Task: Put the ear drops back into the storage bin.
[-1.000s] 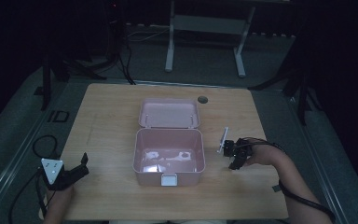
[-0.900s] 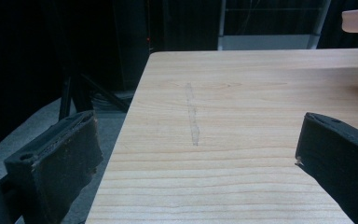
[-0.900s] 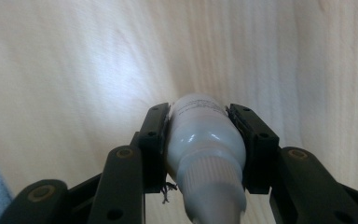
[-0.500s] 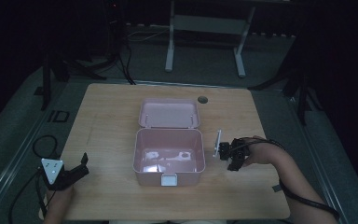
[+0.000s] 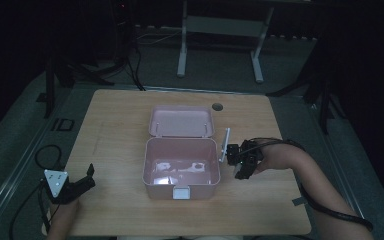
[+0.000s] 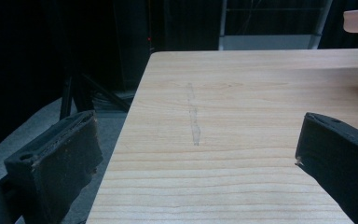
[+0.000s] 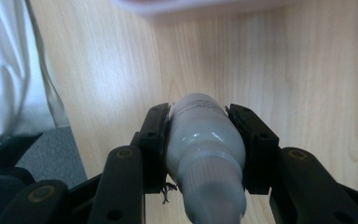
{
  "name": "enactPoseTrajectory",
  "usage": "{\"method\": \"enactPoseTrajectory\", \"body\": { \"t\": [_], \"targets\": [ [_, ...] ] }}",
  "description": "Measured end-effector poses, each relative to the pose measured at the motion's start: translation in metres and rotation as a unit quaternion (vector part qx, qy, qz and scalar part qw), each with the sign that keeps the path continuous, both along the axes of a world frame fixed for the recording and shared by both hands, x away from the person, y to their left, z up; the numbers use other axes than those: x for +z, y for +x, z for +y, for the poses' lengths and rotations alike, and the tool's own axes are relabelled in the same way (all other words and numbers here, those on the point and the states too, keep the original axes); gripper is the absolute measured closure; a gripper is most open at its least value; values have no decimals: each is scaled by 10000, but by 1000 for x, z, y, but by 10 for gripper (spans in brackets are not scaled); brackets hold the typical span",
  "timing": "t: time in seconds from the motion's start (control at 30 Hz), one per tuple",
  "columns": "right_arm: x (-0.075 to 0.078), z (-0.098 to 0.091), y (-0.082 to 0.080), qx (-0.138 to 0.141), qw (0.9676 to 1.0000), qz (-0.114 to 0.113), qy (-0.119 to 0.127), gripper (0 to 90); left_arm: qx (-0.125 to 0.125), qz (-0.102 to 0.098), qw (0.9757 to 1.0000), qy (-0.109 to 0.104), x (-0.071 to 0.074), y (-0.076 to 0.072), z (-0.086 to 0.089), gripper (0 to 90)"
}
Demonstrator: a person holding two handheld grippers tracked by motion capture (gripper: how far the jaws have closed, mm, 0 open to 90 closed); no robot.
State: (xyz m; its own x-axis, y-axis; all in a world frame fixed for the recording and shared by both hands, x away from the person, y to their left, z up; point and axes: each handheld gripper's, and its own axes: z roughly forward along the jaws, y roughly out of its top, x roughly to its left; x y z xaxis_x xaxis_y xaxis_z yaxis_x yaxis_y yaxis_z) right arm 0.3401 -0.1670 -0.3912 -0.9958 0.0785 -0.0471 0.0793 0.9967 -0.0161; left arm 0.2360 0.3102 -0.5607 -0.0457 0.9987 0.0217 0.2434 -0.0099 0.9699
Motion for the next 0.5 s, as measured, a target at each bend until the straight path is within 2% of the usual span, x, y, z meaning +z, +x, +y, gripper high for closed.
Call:
{"method": "enactPoseTrajectory", "body": {
  "t": [0.23,0.37,0.5],
  "targets": [
    [26,20,0,117,9999,-40,114,595,-4,8,10000,-4,0,0,0,3],
    [35,32,0,209,9996,-80,143,595,-9,5,10000,-13,0,0,0,3],
    [38,45,-1,335,9993,-63,160,595,-14,8,10000,-16,0,0,0,3]
  ]
}}
